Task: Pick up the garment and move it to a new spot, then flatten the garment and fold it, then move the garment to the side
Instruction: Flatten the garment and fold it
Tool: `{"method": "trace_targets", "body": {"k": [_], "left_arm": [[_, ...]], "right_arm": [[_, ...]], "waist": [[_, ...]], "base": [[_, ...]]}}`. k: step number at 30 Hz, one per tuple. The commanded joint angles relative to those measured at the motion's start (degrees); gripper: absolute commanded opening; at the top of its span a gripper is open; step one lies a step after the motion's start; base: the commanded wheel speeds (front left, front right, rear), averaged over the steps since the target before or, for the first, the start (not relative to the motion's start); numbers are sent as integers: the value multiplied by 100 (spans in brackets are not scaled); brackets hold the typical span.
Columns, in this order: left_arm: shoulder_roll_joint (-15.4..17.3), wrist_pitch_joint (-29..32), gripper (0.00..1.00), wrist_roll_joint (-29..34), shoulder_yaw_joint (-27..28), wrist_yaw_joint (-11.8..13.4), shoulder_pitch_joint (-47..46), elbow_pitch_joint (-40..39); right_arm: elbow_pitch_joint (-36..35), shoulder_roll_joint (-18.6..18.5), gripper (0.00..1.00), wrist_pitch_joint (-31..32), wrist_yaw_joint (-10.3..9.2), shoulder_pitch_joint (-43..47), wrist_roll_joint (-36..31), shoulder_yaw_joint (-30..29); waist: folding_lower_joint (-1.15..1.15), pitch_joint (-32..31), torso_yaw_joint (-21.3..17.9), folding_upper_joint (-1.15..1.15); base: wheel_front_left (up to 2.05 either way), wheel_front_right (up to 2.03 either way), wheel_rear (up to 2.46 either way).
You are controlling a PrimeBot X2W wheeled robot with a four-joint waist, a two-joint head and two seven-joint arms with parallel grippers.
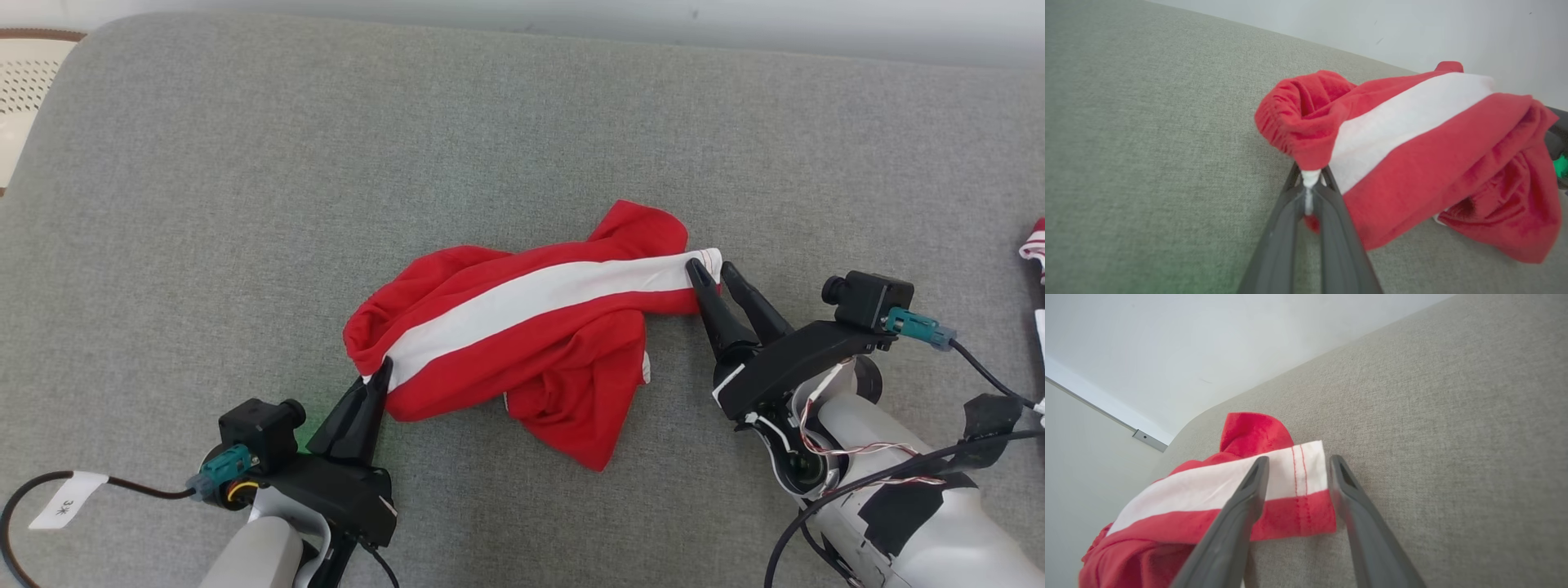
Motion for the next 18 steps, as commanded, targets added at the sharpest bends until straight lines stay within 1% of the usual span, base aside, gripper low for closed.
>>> {"method": "trace_targets", "body": {"k": [1,2,3,4,6,7,8,9,13,18], "left_arm": [[12,-4,0,25,12,-1,-32,10],[14,-4,0,30,14,-1,-26,9],[14,-4,0,30,19,-1,-19,8],[14,-4,0,32,20,-1,-16,9],[12,-4,0,32,15,-1,-20,13],[12,-4,0,32,15,-1,-20,13],[12,-4,0,31,12,-1,-24,18],[12,-4,0,29,13,-1,-30,21],[20,-4,0,30,-5,-1,-55,20],[41,-4,0,15,-13,-1,-100,-33]], "right_arm": [[20,-23,72,-18,1,-50,78,68],[23,-27,71,-13,1,-63,106,87],[23,-30,63,-12,1,-73,117,116],[24,-37,49,-12,1,-83,145,138],[29,-51,35,-13,1,-104,170,180],[29,-51,35,-13,1,-104,170,180],[29,-56,15,-13,1,-111,188,201],[32,-60,0,-13,1,-112,203,216],[66,-56,0,-13,1,-161,247,275],[-9,-52,0,-13,1,-250,90,91]], "waist": [[0,-6,12,0],[0,-9,14,0],[0,-12,16,0],[0,-13,17,0],[0,-15,19,0],[0,-15,19,0],[0,-16,19,0],[0,-16,18,0],[0,-36,5,0],[0,-114,-36,0]], "base": [[0,0,0],[0,0,0],[0,0,0],[0,0,0],[0,0,0],[0,0,0],[0,0,0],[0,0,0],[0,0,0],[0,0,0]]}}
